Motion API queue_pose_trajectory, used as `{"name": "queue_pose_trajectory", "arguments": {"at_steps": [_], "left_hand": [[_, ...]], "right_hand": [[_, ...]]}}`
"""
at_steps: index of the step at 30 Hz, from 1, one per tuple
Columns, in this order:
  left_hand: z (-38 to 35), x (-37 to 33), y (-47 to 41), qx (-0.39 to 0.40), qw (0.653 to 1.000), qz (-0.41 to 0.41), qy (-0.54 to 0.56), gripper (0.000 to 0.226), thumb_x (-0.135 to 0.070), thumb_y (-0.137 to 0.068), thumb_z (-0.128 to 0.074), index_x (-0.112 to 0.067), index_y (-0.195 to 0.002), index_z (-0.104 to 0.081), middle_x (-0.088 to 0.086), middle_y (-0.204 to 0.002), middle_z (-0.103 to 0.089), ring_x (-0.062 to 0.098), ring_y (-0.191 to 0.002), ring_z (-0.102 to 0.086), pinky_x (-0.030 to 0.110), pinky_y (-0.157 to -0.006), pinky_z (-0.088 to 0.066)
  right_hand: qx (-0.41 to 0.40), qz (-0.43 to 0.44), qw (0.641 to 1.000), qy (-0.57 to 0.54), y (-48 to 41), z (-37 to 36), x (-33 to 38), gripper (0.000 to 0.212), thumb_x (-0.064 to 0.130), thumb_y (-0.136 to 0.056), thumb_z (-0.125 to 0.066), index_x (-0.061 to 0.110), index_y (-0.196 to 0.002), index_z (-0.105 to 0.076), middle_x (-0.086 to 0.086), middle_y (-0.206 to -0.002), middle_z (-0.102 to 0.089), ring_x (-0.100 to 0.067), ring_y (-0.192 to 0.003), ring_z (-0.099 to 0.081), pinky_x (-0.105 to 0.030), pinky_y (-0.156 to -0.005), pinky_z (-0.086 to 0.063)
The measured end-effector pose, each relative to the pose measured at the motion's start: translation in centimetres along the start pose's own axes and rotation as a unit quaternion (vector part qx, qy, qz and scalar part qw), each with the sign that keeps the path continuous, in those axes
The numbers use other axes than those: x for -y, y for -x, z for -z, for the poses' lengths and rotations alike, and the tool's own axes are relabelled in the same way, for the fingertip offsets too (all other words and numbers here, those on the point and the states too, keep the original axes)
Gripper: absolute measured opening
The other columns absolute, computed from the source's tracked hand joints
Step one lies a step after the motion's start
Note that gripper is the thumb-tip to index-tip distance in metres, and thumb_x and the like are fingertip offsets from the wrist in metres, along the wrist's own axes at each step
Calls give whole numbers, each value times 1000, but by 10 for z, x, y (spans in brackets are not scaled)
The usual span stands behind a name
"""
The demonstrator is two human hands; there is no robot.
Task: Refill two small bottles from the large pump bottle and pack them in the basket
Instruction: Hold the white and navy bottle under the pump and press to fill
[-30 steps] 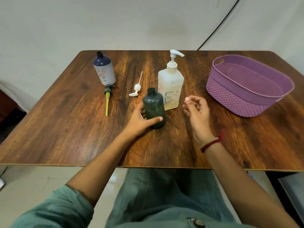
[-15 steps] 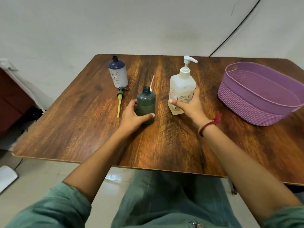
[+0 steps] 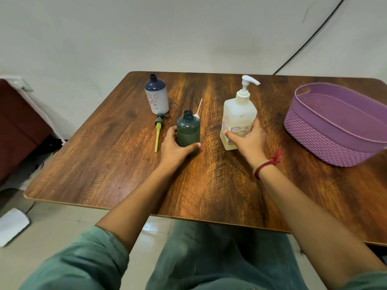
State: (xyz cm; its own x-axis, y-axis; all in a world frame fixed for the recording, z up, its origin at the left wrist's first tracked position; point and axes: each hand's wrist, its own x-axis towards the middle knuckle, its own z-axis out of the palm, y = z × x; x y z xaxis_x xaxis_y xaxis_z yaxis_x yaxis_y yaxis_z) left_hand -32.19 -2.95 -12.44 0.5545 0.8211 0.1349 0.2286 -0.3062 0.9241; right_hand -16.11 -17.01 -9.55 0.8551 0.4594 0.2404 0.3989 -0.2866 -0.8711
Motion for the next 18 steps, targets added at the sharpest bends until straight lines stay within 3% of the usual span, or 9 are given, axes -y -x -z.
{"name": "queue_pose_trajectory", "arguments": {"at_steps": [5,7,10,13,15,18], "left_hand": [[-4,3,0,-7,1000,-3,3,80,-38,-62,-86,-23,-128,-44,-7,-129,-54,11,-116,-50,33,-96,-44],[-6,4,0,-7,1000,-5,11,79,-36,-63,-86,-22,-128,-42,-9,-127,-52,10,-115,-49,29,-95,-43],[-7,7,-2,-2,999,-6,32,79,-35,-64,-86,-23,-129,-43,-6,-130,-53,12,-118,-50,33,-98,-44],[-9,11,-3,0,999,-2,37,82,-37,-64,-85,-23,-132,-40,-4,-134,-52,13,-120,-49,37,-102,-44],[-10,13,-4,-3,999,-6,38,83,-38,-65,-84,-23,-133,-39,-3,-135,-51,13,-121,-49,41,-103,-44],[-10,15,-3,-6,1000,-11,29,86,-39,-66,-84,-21,-136,-38,-2,-136,-51,14,-123,-48,42,-104,-43]], "right_hand": [[-31,-6,999,22,6,4,-2,73,42,-63,-83,15,-123,-52,-2,-118,-62,-19,-108,-58,-27,-85,-46],[-1,-5,1000,11,6,10,-2,74,45,-61,-83,17,-123,-52,2,-116,-61,-15,-106,-58,-28,-85,-48],[86,-58,990,-95,2,28,-3,74,48,-69,-76,16,-130,-48,5,-120,-57,-10,-109,-55,-28,-87,-49],[120,-154,956,-221,-5,50,-6,73,63,-76,-56,20,-134,-45,-3,-131,-54,-18,-110,-58,-38,-92,-51],[130,-146,957,-215,-10,58,-9,58,53,-84,-57,25,-133,-45,-4,-133,-54,-18,-112,-57,-38,-94,-49],[200,-95,950,-219,-18,58,-12,80,31,-74,-74,27,-142,-33,-1,-143,-44,-15,-127,-47,-35,-100,-43]]}}
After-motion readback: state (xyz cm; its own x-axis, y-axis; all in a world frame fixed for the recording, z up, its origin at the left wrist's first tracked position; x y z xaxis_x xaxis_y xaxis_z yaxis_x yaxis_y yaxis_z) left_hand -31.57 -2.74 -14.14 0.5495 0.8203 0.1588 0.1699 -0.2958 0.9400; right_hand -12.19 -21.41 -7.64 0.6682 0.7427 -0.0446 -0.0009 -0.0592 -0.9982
